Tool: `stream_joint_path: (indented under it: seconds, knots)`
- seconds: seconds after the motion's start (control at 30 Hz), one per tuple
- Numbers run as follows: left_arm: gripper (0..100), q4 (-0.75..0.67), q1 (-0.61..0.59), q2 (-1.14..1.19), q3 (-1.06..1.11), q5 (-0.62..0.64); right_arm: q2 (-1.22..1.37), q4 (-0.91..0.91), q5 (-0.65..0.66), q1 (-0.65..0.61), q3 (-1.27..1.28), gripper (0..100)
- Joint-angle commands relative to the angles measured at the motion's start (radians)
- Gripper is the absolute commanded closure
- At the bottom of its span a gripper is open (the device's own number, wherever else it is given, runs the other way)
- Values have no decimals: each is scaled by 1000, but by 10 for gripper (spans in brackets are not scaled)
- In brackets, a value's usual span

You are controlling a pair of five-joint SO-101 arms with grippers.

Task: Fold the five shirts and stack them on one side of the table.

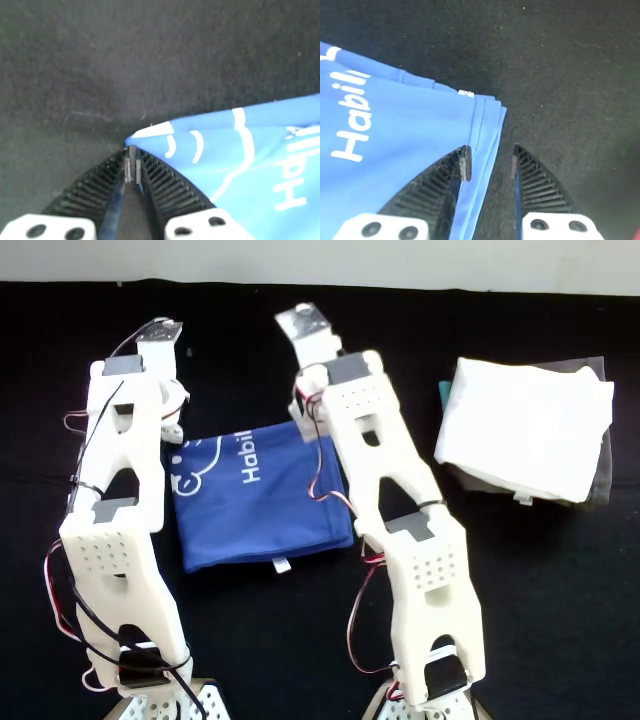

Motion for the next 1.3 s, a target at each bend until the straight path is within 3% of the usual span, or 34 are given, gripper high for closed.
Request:
stream_joint_path:
  seconds: [0.0, 0.1, 0.33, 0.53, 0.9, 0.97, 1.1, 1.17, 1.27]
  knots:
    - [990, 124, -10, -18, -94, 26, -42, 110, -8, -10, -110, 856]
    - [988, 242, -10, -18, -180, 35, -42, 183, -26, -35, -128, 827]
    - [987, 474, -28, -18, -424, 49, -7, 208, -336, -97, -99, 673]
    - [987, 486, -130, -16, -490, 64, 90, 208, -430, -128, -97, 666]
    - [987, 485, -219, -15, -493, 58, 277, 159, -427, -156, -99, 642]
    - [987, 485, -225, -15, -493, 58, 291, 160, -427, -156, -99, 689]
    - [987, 485, -245, -15, -495, 58, 300, 163, -400, -140, -99, 998]
    - [987, 485, -254, -15, -495, 58, 298, 182, -315, -128, -97, 971]
    - [987, 485, -263, -13, -495, 58, 280, 220, -299, -90, -108, 991]
